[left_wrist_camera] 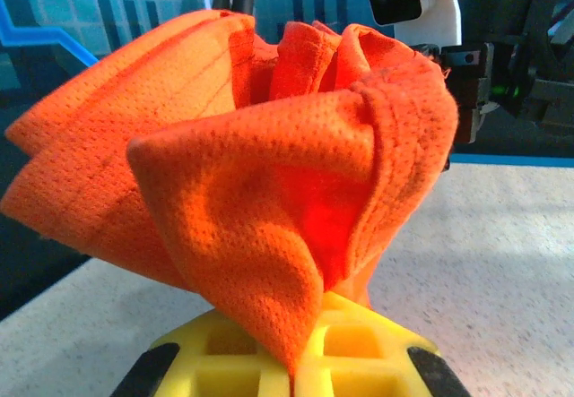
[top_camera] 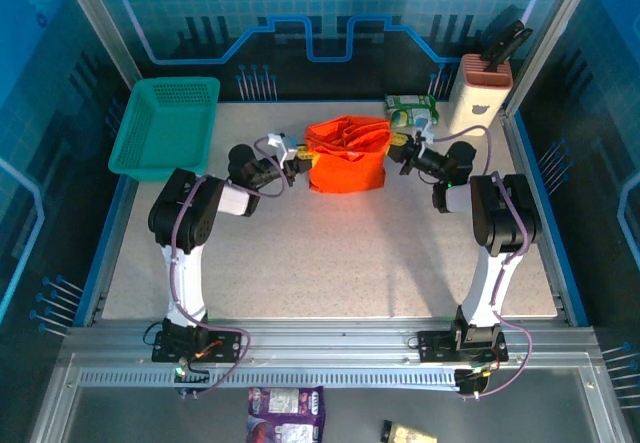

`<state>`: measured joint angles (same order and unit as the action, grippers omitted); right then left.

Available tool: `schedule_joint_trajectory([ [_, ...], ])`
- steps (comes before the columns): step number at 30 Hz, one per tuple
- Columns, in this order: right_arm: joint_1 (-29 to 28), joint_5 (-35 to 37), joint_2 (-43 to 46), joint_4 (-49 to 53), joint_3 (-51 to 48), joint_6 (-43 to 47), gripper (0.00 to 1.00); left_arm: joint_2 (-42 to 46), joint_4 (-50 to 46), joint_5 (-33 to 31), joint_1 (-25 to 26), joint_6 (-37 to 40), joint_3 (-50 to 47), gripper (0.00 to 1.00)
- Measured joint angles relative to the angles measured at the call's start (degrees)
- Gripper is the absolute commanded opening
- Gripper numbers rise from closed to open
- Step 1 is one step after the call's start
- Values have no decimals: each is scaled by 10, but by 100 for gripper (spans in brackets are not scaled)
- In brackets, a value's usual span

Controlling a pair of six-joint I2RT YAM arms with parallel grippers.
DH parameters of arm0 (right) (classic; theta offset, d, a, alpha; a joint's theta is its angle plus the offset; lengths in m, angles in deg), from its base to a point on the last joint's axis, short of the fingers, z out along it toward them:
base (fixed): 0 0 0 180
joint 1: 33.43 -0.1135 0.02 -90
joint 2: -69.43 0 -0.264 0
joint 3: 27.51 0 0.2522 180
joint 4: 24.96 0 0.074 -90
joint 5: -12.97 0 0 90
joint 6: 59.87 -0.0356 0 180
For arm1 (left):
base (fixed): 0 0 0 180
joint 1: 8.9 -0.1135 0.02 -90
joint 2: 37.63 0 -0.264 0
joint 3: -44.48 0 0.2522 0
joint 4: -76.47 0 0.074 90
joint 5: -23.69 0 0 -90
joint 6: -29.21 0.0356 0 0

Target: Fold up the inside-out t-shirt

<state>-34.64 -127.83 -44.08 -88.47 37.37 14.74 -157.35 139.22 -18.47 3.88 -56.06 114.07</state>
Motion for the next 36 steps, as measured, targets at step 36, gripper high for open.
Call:
schedule_joint_trajectory([
  [36,-149,230,518,711,-214,-14,0,304,-183,-107,133,-50,-307,0],
])
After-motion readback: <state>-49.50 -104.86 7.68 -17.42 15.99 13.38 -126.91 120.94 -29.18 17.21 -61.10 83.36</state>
